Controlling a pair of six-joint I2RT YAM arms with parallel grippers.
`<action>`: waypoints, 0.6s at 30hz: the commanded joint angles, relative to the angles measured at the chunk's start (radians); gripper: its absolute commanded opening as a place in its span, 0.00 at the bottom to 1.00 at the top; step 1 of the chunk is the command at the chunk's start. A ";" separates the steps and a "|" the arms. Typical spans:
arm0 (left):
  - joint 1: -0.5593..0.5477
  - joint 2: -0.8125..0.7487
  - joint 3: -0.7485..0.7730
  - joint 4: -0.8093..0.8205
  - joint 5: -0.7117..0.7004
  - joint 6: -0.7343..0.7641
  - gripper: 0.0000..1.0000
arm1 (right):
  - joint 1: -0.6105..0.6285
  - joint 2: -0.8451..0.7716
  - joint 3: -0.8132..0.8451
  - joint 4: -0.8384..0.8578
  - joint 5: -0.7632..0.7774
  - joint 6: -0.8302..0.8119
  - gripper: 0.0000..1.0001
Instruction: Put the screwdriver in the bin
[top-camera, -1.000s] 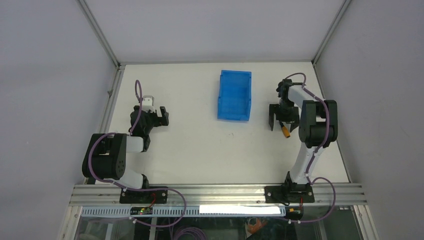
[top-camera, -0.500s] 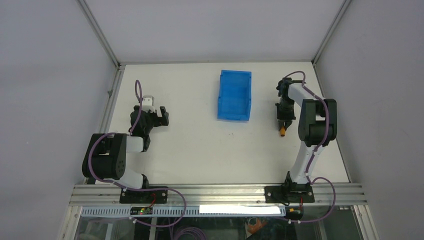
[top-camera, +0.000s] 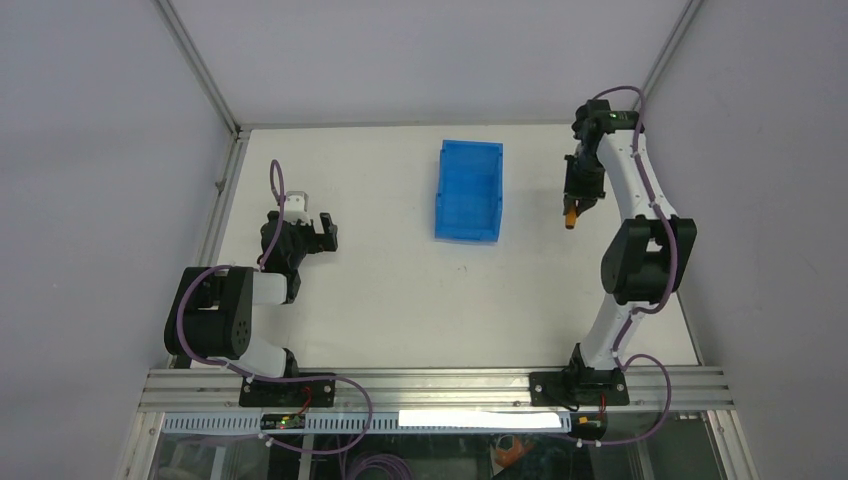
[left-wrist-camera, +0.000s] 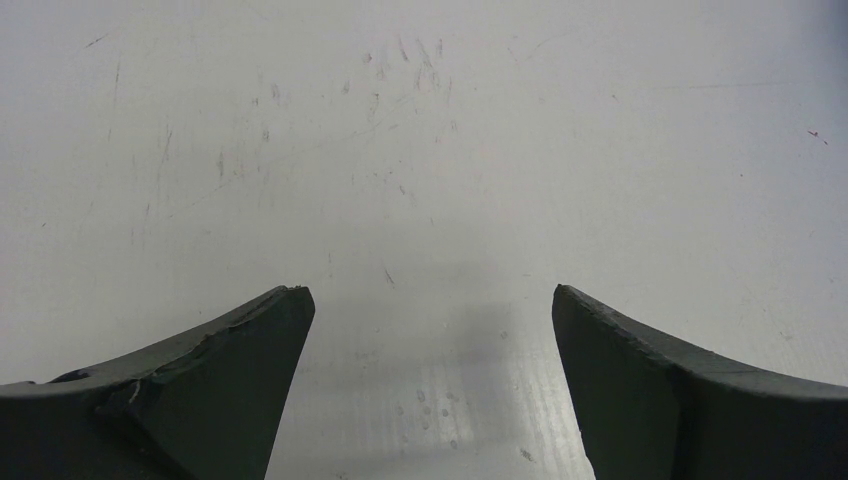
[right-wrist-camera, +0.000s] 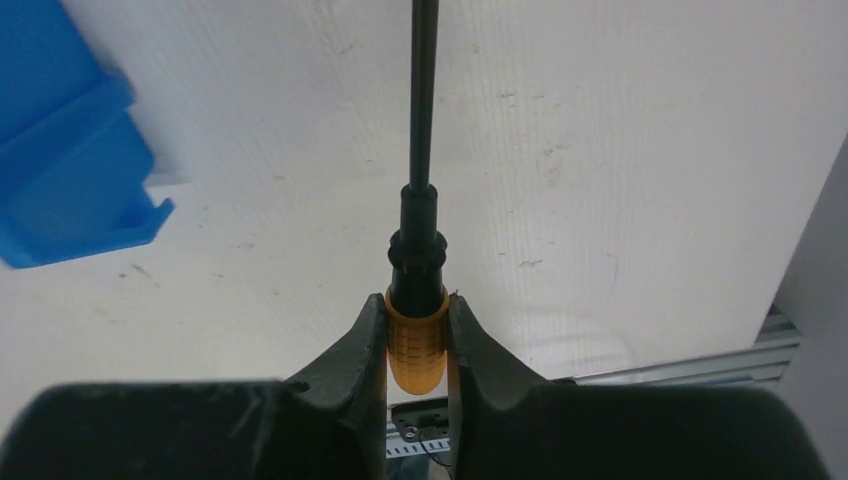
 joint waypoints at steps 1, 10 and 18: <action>0.005 -0.005 0.016 0.066 0.016 -0.003 0.99 | 0.010 -0.070 0.068 -0.014 -0.189 0.095 0.00; 0.005 -0.005 0.016 0.066 0.017 -0.003 0.99 | 0.293 -0.032 0.093 0.342 -0.360 0.337 0.00; 0.005 -0.005 0.016 0.066 0.017 -0.003 0.99 | 0.456 0.197 0.226 0.398 -0.086 0.354 0.00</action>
